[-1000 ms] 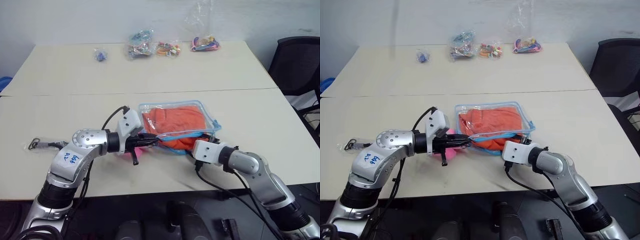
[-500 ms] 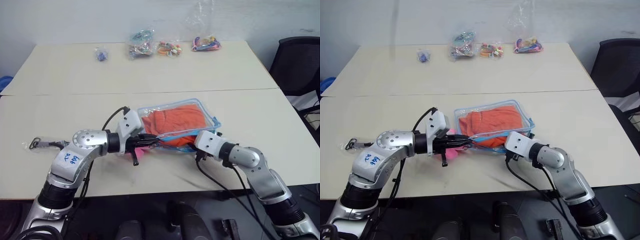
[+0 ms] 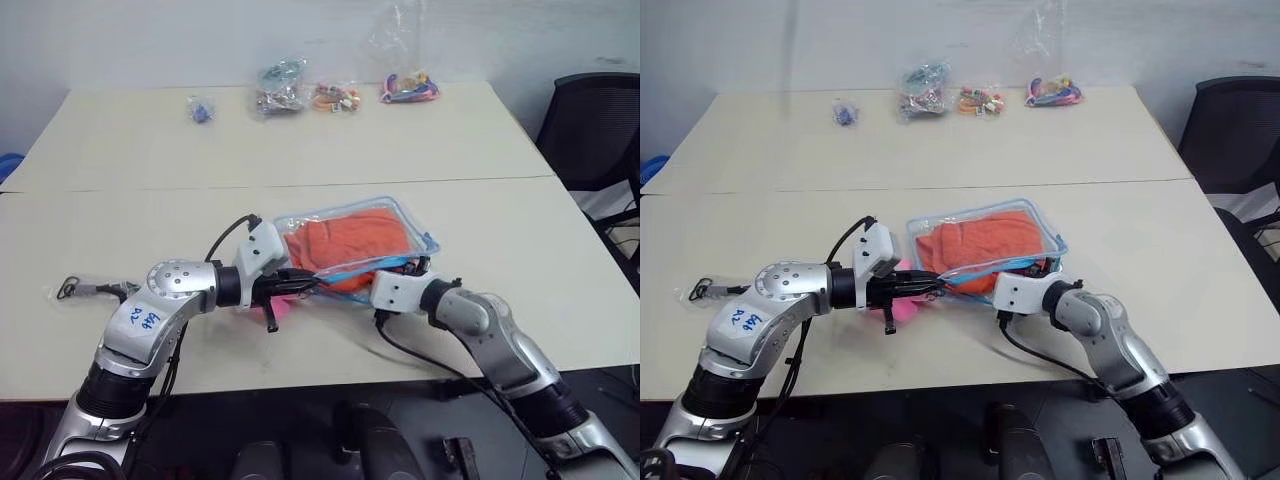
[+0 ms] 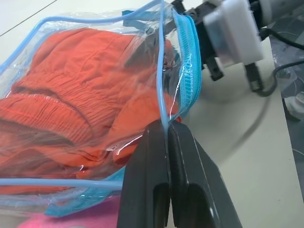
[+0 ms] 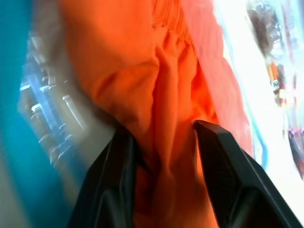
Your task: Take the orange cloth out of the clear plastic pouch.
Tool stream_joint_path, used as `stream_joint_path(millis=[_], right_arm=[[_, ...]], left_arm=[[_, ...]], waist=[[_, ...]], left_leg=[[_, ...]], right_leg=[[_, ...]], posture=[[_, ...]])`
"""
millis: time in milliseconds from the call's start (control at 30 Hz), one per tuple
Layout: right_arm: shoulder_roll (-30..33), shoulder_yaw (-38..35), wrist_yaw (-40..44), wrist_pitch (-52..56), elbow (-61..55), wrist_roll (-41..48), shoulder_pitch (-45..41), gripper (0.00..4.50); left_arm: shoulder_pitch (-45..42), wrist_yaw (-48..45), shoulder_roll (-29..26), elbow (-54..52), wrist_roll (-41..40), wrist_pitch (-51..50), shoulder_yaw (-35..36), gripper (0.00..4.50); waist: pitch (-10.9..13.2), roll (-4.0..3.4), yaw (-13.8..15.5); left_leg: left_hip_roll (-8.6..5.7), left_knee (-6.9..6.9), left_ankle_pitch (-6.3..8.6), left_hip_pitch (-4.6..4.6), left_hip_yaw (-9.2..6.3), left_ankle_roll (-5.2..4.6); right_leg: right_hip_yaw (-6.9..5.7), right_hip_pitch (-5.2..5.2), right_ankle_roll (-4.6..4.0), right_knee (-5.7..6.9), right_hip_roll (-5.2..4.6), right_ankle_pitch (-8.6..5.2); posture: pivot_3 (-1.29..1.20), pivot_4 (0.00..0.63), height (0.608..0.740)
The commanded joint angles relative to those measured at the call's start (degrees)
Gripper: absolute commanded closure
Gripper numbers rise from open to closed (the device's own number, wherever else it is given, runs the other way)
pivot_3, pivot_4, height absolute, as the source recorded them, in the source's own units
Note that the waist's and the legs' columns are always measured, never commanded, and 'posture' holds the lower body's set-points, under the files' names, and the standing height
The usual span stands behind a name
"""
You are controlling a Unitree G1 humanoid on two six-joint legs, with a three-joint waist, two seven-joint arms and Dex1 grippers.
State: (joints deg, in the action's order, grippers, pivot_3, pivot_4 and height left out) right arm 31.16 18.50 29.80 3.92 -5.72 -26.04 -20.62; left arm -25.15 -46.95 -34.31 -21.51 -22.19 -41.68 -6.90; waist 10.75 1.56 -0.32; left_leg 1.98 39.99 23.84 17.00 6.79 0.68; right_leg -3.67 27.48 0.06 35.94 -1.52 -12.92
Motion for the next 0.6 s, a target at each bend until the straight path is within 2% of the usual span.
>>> stream_joint_path(millis=[33, 200, 333, 500, 600], right_arm=[[-0.94, 0.91, -0.54, 0.05, 2.89, -1.14, -0.08, 2.89], [0.00, 0.27, 1.12, -0.44, 0.46, 0.03, 1.56, 4.46], [1.40, -0.15, 2.52, -1.44, -1.97, 0.45, 2.72, 4.48], [6.15, -1.67, 6.10, -2.33, -10.63, -1.03, 4.98, 4.48], [9.04, -4.72, 9.46, -0.52, -17.53, 1.19, 7.78, 4.48]], left_arm=[[-0.79, -0.07, -0.14, -0.78, -0.16, 1.26, 0.21, 4.50], [-1.17, 0.70, 0.01, -0.67, -0.23, 0.60, 0.70, 4.50], [-1.85, 2.13, 0.44, -0.17, 0.59, 0.09, -0.03, 4.50], [-3.70, 5.53, 1.70, 3.31, 3.85, -0.06, -2.04, 4.50], [-4.69, 6.98, 2.01, 6.48, 6.93, 1.21, -3.51, 4.50]], waist=[[0.00, 0.00, -0.01], [0.00, 0.00, 0.03], [0.00, 0.00, 0.06], [0.00, 0.00, 0.23], [0.00, 0.00, 0.24]], left_leg=[[0.01, 0.00, 0.00, 0.00, 0.00, 0.00], [0.01, 0.00, 0.00, 0.00, -0.01, 0.00], [0.01, 0.00, 0.00, 0.01, -0.01, -0.01], [-0.03, 0.00, 0.00, 0.02, -0.03, -0.02], [-0.11, -0.01, 0.00, 0.03, -0.03, -0.03]], right_leg=[[0.00, 0.00, 0.00, 0.00, 0.00, 0.00], [0.00, 0.00, 0.00, 0.00, 0.00, 0.00], [0.00, 0.00, 0.00, -0.01, -0.01, 0.00], [-0.01, 0.00, 0.01, -0.03, -0.03, 0.00], [-0.01, 0.00, 0.02, -0.04, -0.02, 0.01]], posture=[[0.00, 0.150, 0.740], [0.00, 0.150, 0.740], [0.00, 0.150, 0.740], [0.00, 0.150, 0.740], [0.00, 0.150, 0.740]])
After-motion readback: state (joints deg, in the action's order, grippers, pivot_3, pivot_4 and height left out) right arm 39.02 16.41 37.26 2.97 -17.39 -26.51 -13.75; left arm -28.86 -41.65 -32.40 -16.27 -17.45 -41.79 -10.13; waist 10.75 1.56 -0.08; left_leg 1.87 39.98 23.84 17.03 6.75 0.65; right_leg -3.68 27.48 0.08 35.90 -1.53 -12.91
